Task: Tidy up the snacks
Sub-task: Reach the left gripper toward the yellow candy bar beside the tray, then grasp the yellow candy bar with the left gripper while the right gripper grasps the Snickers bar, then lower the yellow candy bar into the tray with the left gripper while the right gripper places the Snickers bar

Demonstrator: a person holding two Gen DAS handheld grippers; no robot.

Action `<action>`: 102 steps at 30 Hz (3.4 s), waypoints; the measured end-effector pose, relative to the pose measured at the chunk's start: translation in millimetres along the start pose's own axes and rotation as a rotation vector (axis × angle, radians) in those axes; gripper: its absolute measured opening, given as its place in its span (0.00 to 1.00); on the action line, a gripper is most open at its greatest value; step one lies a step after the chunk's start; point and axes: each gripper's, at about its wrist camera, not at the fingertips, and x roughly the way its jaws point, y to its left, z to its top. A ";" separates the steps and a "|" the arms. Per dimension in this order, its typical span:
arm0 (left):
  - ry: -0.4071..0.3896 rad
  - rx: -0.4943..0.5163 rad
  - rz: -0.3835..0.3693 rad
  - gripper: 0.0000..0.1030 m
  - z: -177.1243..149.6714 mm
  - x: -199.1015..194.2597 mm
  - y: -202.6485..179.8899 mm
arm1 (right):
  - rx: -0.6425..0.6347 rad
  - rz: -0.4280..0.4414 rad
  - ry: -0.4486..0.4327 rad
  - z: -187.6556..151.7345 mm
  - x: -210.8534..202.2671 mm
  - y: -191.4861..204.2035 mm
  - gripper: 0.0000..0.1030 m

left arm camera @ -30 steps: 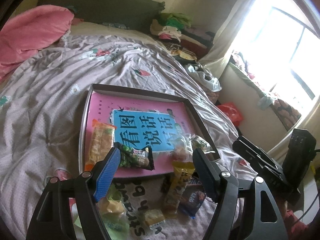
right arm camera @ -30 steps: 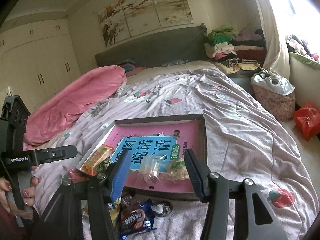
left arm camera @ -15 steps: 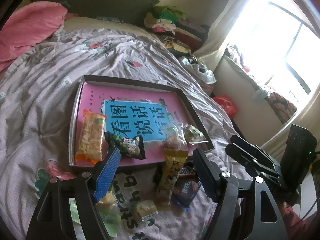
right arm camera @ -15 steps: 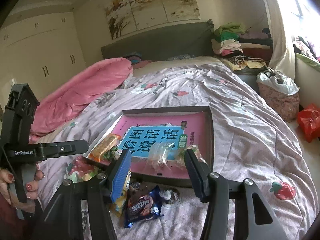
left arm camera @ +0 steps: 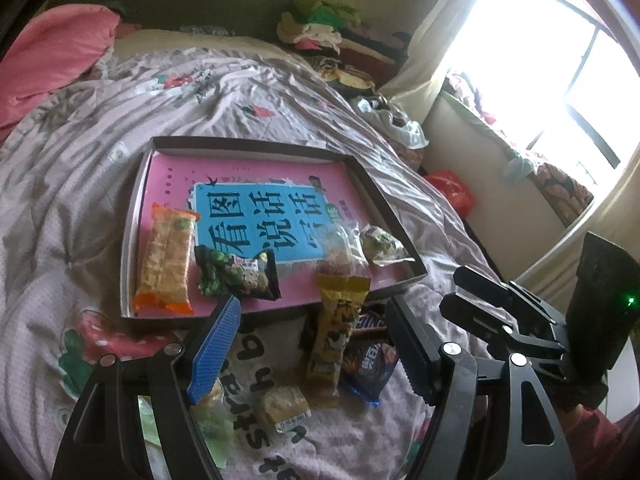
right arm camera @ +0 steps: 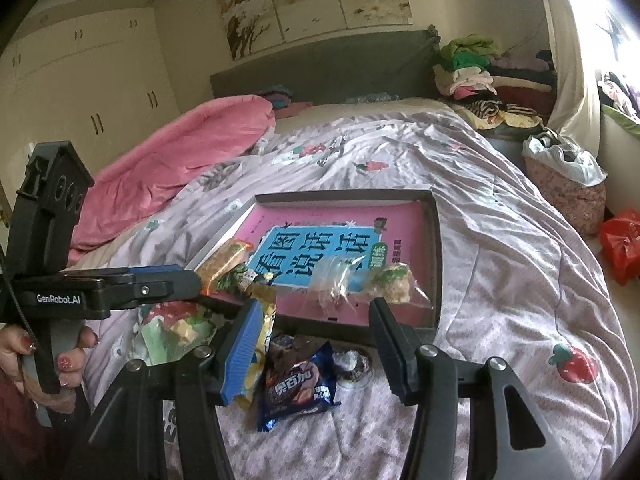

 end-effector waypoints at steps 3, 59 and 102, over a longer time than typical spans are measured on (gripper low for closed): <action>0.016 0.016 0.005 0.74 -3.0 4.0 -2.9 | -0.012 0.004 0.015 -2.9 0.8 3.0 0.54; 0.148 0.001 -0.081 0.14 -18.0 62.6 5.1 | -0.279 0.016 0.183 -27.5 77.7 35.7 0.45; -0.102 -0.094 0.002 0.14 38.4 3.0 32.0 | -0.031 0.060 -0.028 20.8 48.6 -4.4 0.29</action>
